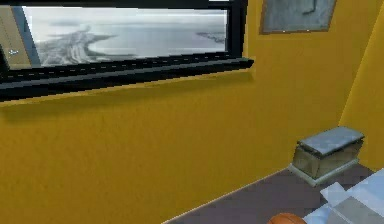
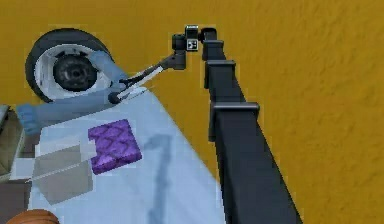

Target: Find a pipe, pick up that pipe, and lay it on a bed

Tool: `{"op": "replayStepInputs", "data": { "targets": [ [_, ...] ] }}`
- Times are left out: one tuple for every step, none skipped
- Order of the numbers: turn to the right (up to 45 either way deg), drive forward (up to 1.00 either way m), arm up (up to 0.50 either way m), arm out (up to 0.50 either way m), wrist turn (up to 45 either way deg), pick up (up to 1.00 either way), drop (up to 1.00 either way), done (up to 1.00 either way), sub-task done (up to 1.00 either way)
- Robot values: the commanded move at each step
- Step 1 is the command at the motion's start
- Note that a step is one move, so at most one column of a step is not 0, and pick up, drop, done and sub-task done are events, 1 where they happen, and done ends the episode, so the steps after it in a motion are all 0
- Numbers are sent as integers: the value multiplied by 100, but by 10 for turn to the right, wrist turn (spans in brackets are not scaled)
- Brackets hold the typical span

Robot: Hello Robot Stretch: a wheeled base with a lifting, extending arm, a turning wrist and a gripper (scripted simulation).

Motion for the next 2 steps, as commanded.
{"op": "replayStepInputs", "data": {
  "targets": [
    [0,0,-46,0,0,0,0,0,0],
    [0,0,-32,0,0,0,0,0,0]
  ]
}}
